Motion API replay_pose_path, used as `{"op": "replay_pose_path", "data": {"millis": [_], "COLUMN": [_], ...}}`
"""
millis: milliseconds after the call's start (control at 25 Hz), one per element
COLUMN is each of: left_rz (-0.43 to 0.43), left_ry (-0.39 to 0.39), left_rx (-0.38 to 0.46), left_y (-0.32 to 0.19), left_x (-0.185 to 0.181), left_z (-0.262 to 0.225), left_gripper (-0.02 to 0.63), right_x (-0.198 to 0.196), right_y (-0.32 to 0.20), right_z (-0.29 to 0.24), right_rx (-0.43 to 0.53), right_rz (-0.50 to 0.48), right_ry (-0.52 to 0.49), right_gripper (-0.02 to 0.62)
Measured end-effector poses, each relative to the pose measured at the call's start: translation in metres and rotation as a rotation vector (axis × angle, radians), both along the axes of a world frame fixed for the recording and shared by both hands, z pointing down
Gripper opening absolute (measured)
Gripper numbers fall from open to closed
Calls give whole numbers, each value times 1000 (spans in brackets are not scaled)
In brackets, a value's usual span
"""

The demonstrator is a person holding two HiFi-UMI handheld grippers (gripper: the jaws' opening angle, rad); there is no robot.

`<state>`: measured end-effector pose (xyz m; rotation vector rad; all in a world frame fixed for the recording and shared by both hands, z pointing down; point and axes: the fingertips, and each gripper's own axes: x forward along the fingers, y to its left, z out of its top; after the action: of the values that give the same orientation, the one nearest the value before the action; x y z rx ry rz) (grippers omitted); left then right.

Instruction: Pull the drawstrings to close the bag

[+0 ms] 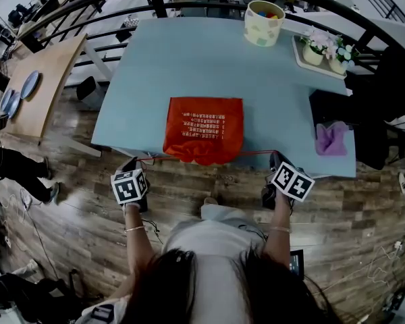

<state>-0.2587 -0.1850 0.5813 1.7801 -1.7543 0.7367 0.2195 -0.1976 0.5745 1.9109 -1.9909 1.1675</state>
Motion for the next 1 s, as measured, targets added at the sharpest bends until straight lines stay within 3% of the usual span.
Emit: {"op": "replay_pose_path", "data": {"millis": [1000], "left_rz": [-25], "left_ry": [17], "left_rx": [-20], "left_y": [1], "left_x": [-26], "left_z": [6], "left_gripper": [16], "right_x": [23], "right_y": [4], "right_z": [3], "right_rx": [-5], "right_rz": [127], "right_ry": [-45], "right_gripper": [23]}}
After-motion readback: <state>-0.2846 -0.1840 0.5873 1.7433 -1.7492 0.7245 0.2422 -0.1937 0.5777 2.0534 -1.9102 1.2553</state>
